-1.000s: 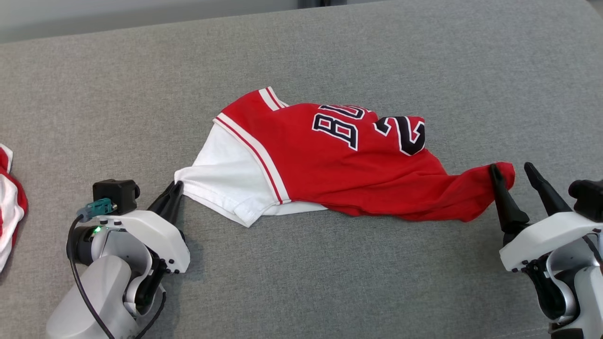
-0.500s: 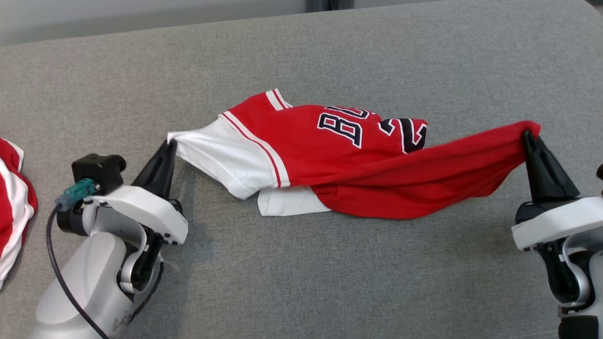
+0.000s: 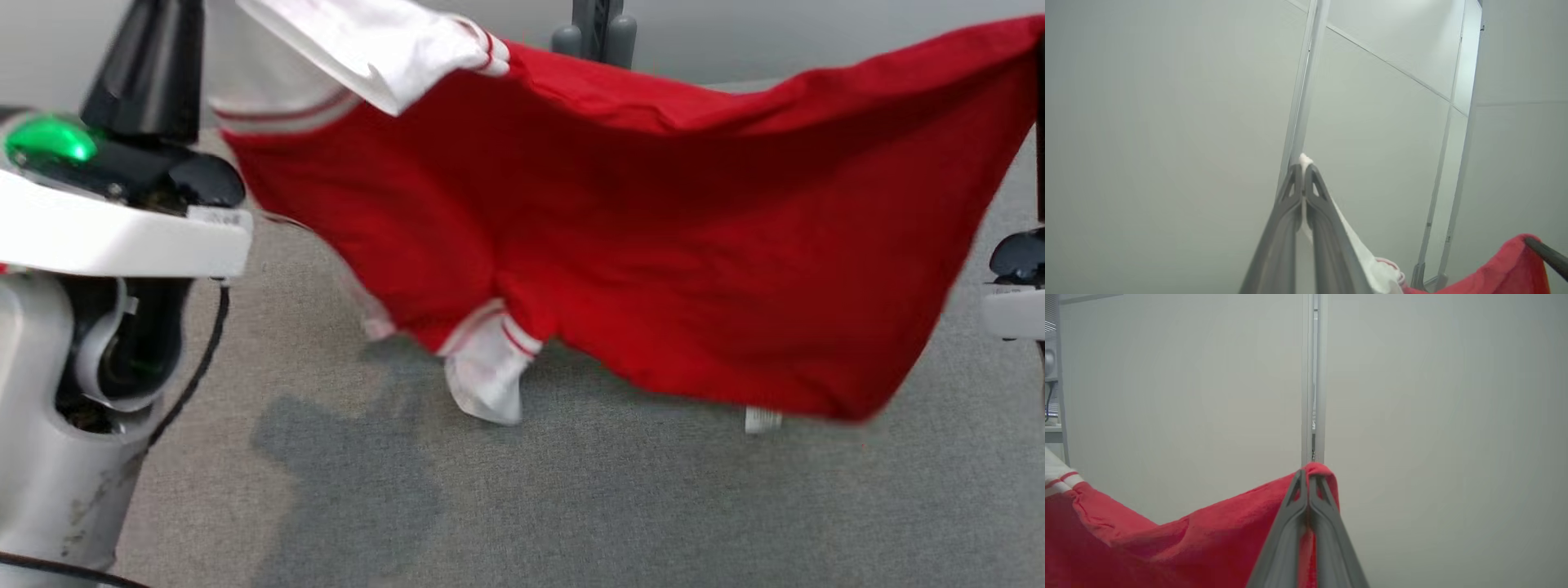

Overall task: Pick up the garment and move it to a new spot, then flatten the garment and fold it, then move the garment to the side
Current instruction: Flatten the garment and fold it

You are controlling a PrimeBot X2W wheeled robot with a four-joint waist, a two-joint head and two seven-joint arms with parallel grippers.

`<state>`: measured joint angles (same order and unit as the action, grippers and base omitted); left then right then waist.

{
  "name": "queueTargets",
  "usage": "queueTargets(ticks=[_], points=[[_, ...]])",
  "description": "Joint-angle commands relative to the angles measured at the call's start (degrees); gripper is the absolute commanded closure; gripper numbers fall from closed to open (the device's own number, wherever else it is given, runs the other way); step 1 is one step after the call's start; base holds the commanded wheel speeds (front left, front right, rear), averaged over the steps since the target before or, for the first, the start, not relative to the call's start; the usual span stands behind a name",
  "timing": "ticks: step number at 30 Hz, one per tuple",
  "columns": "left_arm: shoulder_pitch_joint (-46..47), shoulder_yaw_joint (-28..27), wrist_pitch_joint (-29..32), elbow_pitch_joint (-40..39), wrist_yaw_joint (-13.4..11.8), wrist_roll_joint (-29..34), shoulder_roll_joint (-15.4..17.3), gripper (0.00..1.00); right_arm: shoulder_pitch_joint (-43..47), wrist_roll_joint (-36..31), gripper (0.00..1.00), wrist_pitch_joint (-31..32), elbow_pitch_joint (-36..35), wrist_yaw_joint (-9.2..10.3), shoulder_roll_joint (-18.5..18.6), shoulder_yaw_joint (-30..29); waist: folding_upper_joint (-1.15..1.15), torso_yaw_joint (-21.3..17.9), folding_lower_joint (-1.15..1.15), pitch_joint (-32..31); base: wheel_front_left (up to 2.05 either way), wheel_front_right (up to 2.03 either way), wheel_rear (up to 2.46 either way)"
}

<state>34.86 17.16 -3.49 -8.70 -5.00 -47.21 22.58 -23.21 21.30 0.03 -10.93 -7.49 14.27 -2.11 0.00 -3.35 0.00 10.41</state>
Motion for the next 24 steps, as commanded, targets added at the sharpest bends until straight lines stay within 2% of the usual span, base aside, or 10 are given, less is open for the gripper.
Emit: queueTargets(ticks=[1, 10, 14, 17, 19, 24], points=[[2.99, -1.21, 0.27, -2.91, -0.61, 0.11, 0.64, 1.0, -1.65, -0.15, 1.0, 0.75, -1.19, -0.01, 0.86, 0.24, 0.0, 0.5, 0.0, -1.34, 0.0, 0.0, 0.0], [12.62, -2.75, 2.92, -12.0, -2.79, 2.64, 2.37, 1.0, -5.75, -0.22, 1.0, 3.12, -6.18, -0.01, 2.14, -0.11, 0.0, 0.44, 0.0, -3.75, 0.0, 0.0, 0.0], [14.26, -2.19, 4.38, -12.76, -3.35, 2.82, 2.36, 1.0, -5.91, -0.12, 1.0, 4.15, -6.27, -0.01, 1.55, 0.13, 0.0, 0.45, 0.0, -3.5, 0.0, 0.0, 0.0], [15.49, -1.72, 5.19, -10.54, -4.2, 4.56, 3.25, 1.0, -6.88, 0.82, 1.0, 4.4, -4.53, 0.0, 1.55, 0.84, 0.0, 0.52, 0.0, -2.5, 0.0, 0.0, 0.0], [16.37, -0.67, 5.46, -7.65, -4.22, 5.16, 2.66, 1.0, -8.12, 0.87, 1.0, 3.97, -2.51, -0.01, 2.05, 1.88, 0.0, 0.65, 0.0, -1.49, 0.0, 0.0, 0.0], [22.77, 1.66, 4.28, 4.91, -1.73, 7.72, 1.91, 1.0, -14.61, 1.72, 1.0, 2.2, 5.77, -0.01, 3.02, 5.22, 0.0, 0.96, 0.0, 2.19, 0.0, 0.0, 0.0]])
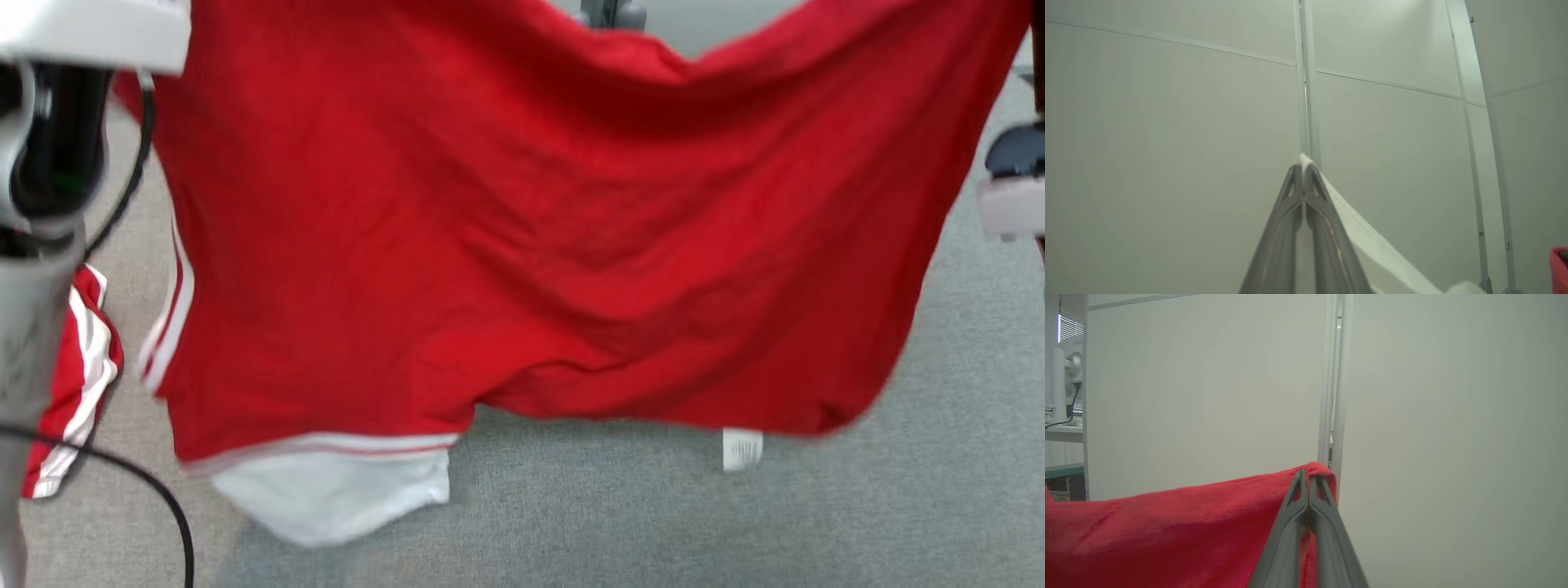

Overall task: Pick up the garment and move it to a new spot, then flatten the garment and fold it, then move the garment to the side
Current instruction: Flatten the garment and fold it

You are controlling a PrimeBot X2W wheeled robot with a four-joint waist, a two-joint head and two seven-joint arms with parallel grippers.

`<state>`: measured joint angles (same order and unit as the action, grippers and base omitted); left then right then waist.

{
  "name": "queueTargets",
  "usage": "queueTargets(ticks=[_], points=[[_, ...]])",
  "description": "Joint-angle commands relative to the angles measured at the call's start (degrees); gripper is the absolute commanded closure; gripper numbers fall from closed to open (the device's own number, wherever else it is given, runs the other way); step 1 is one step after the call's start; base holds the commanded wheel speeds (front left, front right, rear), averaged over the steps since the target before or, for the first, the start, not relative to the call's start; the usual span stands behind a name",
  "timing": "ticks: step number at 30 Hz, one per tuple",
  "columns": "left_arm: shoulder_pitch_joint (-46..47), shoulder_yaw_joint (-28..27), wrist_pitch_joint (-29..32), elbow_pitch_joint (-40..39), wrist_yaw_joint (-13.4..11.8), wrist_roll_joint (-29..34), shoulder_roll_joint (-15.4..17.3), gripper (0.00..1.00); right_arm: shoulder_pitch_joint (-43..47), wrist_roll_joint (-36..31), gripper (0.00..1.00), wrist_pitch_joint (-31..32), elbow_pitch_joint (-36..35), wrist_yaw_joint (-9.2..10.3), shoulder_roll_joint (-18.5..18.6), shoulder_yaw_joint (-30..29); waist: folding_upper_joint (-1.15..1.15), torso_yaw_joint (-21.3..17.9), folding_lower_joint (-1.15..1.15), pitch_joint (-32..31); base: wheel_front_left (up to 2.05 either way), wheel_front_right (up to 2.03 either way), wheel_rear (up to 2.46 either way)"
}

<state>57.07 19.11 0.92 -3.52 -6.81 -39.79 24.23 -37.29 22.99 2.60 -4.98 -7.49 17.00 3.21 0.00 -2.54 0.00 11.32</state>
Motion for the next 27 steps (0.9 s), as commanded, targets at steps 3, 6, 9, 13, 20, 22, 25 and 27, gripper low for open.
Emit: queueTargets(ticks=[3, 6, 9, 13, 20, 22, 25, 27], points=[[6.7, 1.62, -0.72, 10.98, 2.96, 2.26, 0.28, 1.0, -7.62, 0.51, 1.0, -3.02, 6.15, -0.01, 0.62, 3.3, 0.0, -0.28, 0.0, 3.95, 0.0, 0.0, 0.0], [13.56, 2.63, -2.47, 22.85, 6.0, 3.93, 0.11, 1.0, -15.18, 1.19, 1.0, -6.55, 14.81, 0.0, 0.04, 6.77, 0.0, -0.97, 0.0, 5.86, 0.0, 0.0, 0.0], [18.96, 3.35, -3.48, 33.69, 8.06, 4.44, -1.03, 1.0, -23.2, 0.73, 1.0, -10.86, 24.52, 0.02, -0.95, 8.99, 0.0, -1.47, 0.0, 7.06, 0.0, 0.0, 0.0], [25.37, 1.28, -6.88, 45.28, 8.68, 3.32, -1.74, 1.0, -32.47, -0.09, 1.0, -15.82, 38.64, -0.01, -4.13, 10.32, 0.0, -1.97, 0.0, 8.11, 0.0, 0.0, 0.0], [32.04, 1.97, -13.85, 56.16, 10.92, 5.02, -4.2, 1.0, -41.82, 0.84, 1.0, -17.87, 53.97, 0.0, -8.14, 7.96, 0.0, -0.89, 0.0, 12.12, 0.0, 0.0, 0.0], [31.77, 2.07, -14.18, 57.5, 11.35, 4.75, -4.63, 1.0, -42.13, 0.94, 1.0, -17.92, 55.19, 0.0, -8.3, 8.16, 0.0, -0.62, 0.0, 12.57, 0.0, 0.0, 0.0], [29.12, 2.49, -15.04, 60.71, 12.74, 4.09, -5.8, 1.0, -40.78, 0.87, 1.0, -17.9, 57.5, 0.0, -8.42, 10.22, 0.0, -0.12, 0.0, 14.29, 0.0, 0.0, 0.0], [26.47, 2.71, -15.48, 61.72, 13.43, 3.34, -7.1, 1.0, -38.88, 1.94, 1.0, -17.87, 58.35, 0.0, -7.99, 11.69, 0.0, 0.31, 0.0, 15.09, 0.0, 0.0, 0.0]])
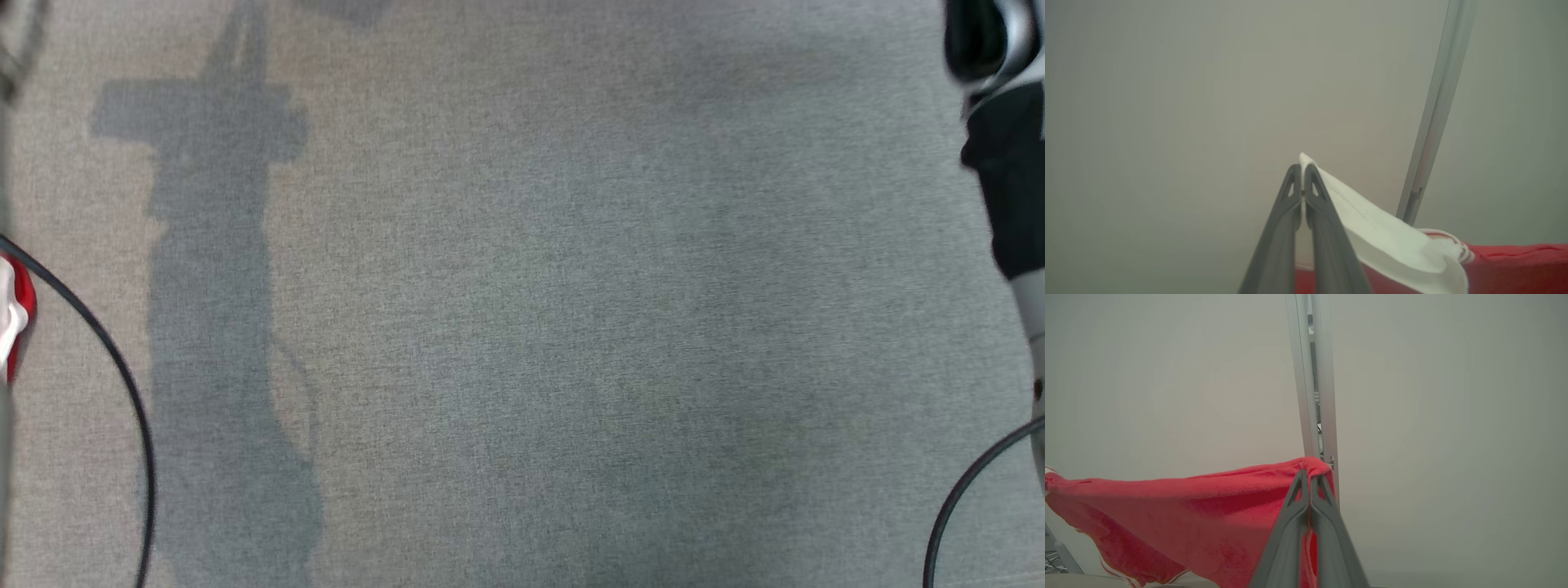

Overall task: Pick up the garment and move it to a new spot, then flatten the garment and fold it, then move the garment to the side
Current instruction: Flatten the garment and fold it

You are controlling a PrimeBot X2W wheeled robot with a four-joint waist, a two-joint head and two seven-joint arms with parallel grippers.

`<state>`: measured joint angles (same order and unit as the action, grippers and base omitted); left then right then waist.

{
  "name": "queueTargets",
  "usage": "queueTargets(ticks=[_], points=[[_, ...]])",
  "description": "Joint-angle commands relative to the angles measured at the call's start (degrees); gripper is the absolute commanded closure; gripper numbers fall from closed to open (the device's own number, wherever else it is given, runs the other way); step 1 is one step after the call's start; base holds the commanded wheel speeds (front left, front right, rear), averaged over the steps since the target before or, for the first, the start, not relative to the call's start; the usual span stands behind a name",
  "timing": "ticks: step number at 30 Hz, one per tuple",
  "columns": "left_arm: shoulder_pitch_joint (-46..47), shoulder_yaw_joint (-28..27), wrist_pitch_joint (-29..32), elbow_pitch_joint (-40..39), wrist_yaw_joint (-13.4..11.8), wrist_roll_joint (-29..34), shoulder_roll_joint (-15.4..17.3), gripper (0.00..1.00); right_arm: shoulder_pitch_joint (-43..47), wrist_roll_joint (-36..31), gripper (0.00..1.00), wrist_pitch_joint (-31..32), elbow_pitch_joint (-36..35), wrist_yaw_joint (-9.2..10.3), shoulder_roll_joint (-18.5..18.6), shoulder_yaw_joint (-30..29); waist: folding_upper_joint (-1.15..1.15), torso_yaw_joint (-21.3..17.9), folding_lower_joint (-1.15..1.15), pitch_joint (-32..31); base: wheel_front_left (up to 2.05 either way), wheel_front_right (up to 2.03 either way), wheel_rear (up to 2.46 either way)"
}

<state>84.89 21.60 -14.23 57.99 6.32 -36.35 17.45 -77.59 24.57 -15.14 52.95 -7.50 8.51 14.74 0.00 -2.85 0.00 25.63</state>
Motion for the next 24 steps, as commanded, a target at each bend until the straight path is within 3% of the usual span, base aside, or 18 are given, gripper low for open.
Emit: queueTargets(ticks=[1, 5, 11, 18, 24], points=[[-2.55, 0.26, -0.49, 0.3, 0.5, -0.45, -0.65, 1.0, 2.21, 0.92, 1.0, -0.14, 0.53, 0.01, 0.81, 0.96, 0.0, 0.81, 0.0, 1.33, 0.0, 0.0, 0.0], [-11.09, -0.7, -0.83, -1.89, 0.98, -1.57, -1.5, 1.0, 8.41, 4.67, 1.0, -0.15, -1.76, 0.01, 2.06, 5.0, 0.0, 1.87, 0.0, 2.5, 0.0, 0.0, 0.0], [-32.13, -6.63, -0.84, -14.71, 0.92, -0.18, -3.69, 1.0, 24.89, 12.78, 1.0, -0.15, -10.6, 0.01, 5.09, 7.17, 0.0, 2.82, 0.0, 0.92, 0.0, 0.0, 0.0], [-56.87, -13.07, -0.86, -30.2, -0.73, 3.33, -5.68, 1.0, 45.25, 18.93, 1.0, -0.16, -20.57, 0.01, 5.74, 5.68, 0.0, 2.5, 0.0, -3.94, 0.0, 0.0, 0.0], [-73.4, -13.66, 1.41, -42.82, -4.52, 3.94, -4.67, 1.0, 58.95, 19.05, 1.0, -0.16, -26.68, 0.01, 5.96, 1.68, 0.0, 2.54, 0.0, -9.02, 0.0, 0.0, 0.0]])
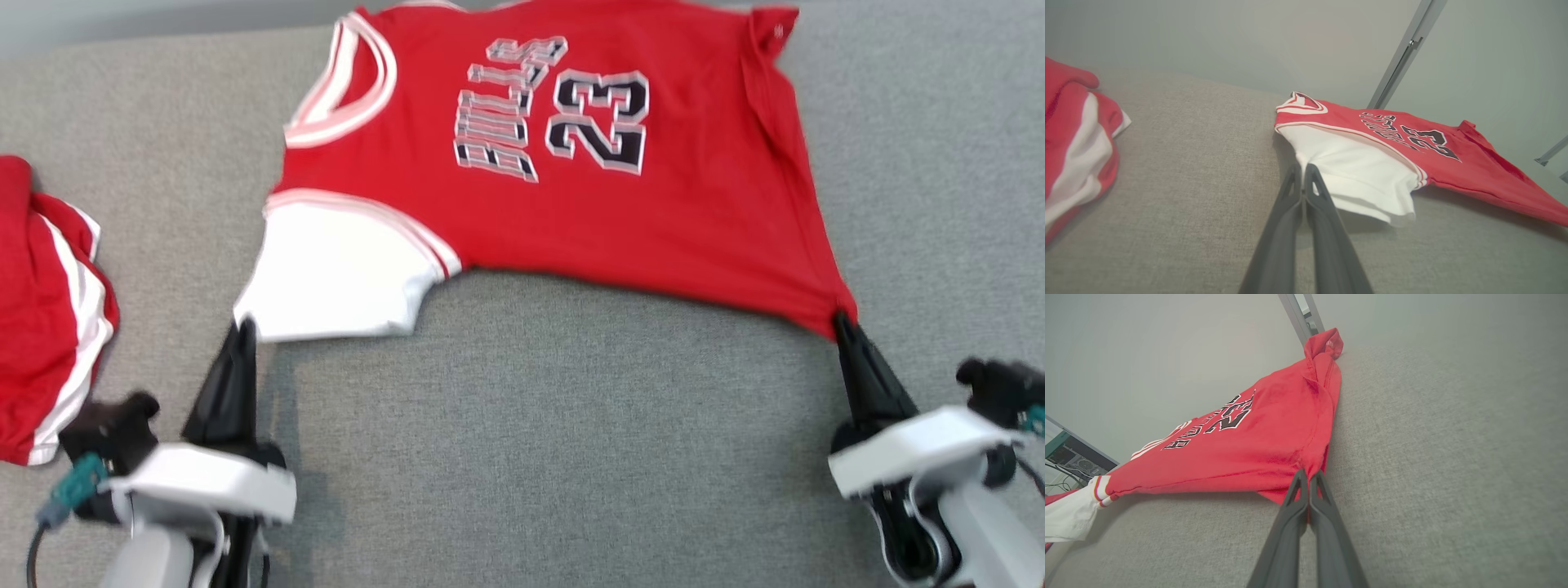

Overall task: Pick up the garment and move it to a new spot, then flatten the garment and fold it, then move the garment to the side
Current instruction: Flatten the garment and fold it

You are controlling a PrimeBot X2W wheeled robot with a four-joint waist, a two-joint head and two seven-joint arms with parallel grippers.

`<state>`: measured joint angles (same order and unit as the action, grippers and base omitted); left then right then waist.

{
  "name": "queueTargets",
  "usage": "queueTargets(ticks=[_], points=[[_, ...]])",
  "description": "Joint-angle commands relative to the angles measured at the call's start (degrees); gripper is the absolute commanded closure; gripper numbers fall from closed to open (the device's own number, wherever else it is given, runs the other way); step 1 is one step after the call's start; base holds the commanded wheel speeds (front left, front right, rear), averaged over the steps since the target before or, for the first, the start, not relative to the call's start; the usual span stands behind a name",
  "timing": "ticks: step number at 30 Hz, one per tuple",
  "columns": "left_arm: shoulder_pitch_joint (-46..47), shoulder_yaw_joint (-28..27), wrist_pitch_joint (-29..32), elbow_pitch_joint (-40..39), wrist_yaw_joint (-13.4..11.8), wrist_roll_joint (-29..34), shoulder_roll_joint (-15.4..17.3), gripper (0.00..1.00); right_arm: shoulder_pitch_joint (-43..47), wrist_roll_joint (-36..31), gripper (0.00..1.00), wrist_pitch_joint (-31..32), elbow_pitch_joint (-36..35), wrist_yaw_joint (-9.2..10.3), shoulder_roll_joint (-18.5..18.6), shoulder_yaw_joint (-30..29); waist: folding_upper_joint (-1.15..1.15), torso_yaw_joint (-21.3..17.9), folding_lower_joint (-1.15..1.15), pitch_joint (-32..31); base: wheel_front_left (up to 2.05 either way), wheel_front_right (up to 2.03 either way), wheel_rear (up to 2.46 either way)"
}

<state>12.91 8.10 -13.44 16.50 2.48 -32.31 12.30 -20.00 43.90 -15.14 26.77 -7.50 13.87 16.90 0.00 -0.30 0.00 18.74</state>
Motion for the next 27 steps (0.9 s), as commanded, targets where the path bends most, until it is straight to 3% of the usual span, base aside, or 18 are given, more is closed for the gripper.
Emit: queueTargets(ticks=[1, 14, 21, 27], points=[[-4.04, -0.08, 2.0, -4.21, -1.68, -0.06, 0.86, 1.0, 3.3, -0.67, 1.0, -0.16, -1.46, 0.01, 0.65, -0.89, 0.0, 0.09, 0.0, -2.91, 0.0, 0.0, 0.0], [-30.18, 1.97, 24.93, -41.6, -14.66, 1.1, 6.25, 1.0, 23.23, -3.74, 1.0, 3.31, -10.19, 0.01, 2.22, -8.18, 0.0, 2.83, 0.0, -10.98, 0.0, 0.0, 0.0], [-34.29, 3.01, 30.88, -50.31, -17.46, 2.4, 8.17, 1.0, 28.42, -6.83, 1.0, 8.28, -14.92, 0.01, 1.13, -12.06, 0.0, 3.32, 0.0, -11.71, 0.0, 0.0, 0.0], [-33.7, 2.63, 32.63, -50.67, -17.77, 1.97, 9.04, 1.0, 29.77, -8.65, 1.0, 12.49, -18.28, 0.01, -1.15, -14.23, 0.0, 2.64, 0.0, -11.46, 0.0, 0.0, 0.0]])
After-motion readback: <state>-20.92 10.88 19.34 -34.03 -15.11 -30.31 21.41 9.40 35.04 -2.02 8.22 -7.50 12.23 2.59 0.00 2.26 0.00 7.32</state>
